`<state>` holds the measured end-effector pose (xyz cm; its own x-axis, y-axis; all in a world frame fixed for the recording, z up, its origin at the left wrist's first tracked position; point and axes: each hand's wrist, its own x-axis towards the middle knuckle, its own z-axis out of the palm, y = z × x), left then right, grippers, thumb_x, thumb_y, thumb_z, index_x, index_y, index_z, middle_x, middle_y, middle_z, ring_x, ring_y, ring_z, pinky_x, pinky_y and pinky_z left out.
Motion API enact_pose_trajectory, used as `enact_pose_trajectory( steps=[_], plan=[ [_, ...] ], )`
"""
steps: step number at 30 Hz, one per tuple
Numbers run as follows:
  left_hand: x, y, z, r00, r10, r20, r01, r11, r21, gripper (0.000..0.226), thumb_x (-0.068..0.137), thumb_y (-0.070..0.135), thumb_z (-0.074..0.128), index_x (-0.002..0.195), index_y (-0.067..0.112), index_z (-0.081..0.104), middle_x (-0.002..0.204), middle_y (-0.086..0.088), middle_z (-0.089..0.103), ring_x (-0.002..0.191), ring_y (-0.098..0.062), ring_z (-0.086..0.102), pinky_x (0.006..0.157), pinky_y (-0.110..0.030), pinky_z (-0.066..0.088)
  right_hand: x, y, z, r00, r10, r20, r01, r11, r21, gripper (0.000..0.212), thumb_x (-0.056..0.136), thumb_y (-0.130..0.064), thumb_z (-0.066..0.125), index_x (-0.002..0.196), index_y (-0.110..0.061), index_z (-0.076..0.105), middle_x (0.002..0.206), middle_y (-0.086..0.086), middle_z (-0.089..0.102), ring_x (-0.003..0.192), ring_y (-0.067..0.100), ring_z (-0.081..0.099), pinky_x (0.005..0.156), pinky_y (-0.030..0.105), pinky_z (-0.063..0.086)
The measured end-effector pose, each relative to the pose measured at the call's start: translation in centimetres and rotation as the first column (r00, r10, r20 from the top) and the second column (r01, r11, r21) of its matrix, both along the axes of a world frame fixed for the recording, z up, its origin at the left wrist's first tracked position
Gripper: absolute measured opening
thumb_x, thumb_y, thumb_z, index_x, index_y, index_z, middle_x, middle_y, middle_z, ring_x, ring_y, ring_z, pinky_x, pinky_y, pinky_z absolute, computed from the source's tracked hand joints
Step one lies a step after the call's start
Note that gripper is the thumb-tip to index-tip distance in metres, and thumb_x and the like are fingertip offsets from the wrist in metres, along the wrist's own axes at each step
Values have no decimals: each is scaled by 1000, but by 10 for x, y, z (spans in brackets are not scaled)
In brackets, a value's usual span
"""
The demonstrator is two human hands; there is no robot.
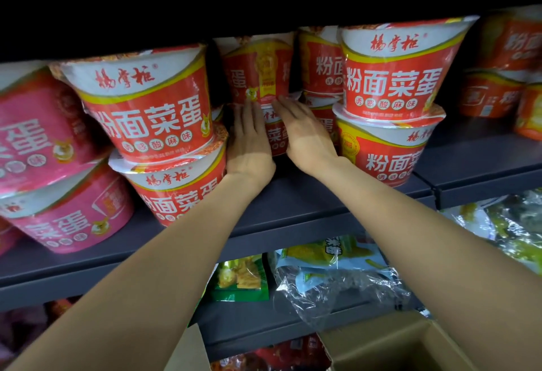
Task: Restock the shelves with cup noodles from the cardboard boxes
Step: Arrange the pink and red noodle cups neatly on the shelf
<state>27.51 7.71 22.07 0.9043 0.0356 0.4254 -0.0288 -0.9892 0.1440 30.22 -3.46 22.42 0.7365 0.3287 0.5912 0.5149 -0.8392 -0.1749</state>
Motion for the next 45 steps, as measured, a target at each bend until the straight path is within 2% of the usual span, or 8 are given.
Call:
enact_pose_trajectory(
  steps=[5,10,16,19,22,26,40,45],
  plan=[
    [-8,-6,-6,999,-43,-19,45,992,119,92,88,18,59,148,2,-9,157,-18,-10,146,-31,-7,119,-37,5,0,7,27,922,19,387,10,997,-73,49,80,0,46,128,-4,55,125,21,56,109,41,55,85,48,49],
    [-7,-1,-2,1000,-13,-9,14,975,221,85,90,15,54,148,0,-6,157,-18,-2,145,-32,-1,117,-38,2,15,17,65,962,52,267,128,778,-614,57,101,-15,33,152,-22,11,158,-1,17,142,24,20,112,40,16],
    [-10,-1,7,998,-18,-54,31,969,245,85,90,13,55,148,1,-5,157,-18,-5,146,-32,-2,117,-38,6,10,1,55,883,-81,462,403,636,-658,70,97,-18,44,152,-23,0,159,-2,10,146,28,9,114,51,-10],
    [-13,-3,8,997,-21,-71,38,969,246,87,90,17,57,148,-1,-5,157,-20,-5,145,-33,-2,117,-39,7,5,-1,47,863,-111,492,395,755,-523,63,87,-14,58,145,-14,36,147,6,41,135,32,37,115,50,18],
    [-14,-4,8,997,-17,-78,35,973,229,89,90,22,57,148,-2,-6,157,-21,-5,145,-34,-2,119,-41,9,-2,3,54,867,-114,485,219,962,-166,41,82,-14,63,123,-7,59,105,15,68,98,35,63,79,40,50],
    [-14,-3,6,997,-8,-81,26,973,228,87,93,21,53,147,-2,-11,157,-20,-7,146,-33,-3,119,-42,9,3,22,82,944,-210,256,198,978,71,56,99,-23,46,149,-29,23,108,16,66,96,35,64,72,40,49],
    [-8,-7,-1,997,-40,-67,51,982,179,86,93,25,51,148,1,-10,154,-25,-16,145,-37,-8,118,-43,14,25,27,69,939,-318,129,163,745,647,33,102,-24,39,133,-15,47,112,13,63,101,30,62,68,29,38],
    [-42,-9,0,991,-105,-79,118,977,175,50,94,17,44,139,-4,34,142,-30,35,131,-41,35,107,-42,33,9,54,52,979,-200,32,146,806,574,77,85,-45,64,142,-6,30,134,17,42,123,34,42,96,41,40]
  ],
)
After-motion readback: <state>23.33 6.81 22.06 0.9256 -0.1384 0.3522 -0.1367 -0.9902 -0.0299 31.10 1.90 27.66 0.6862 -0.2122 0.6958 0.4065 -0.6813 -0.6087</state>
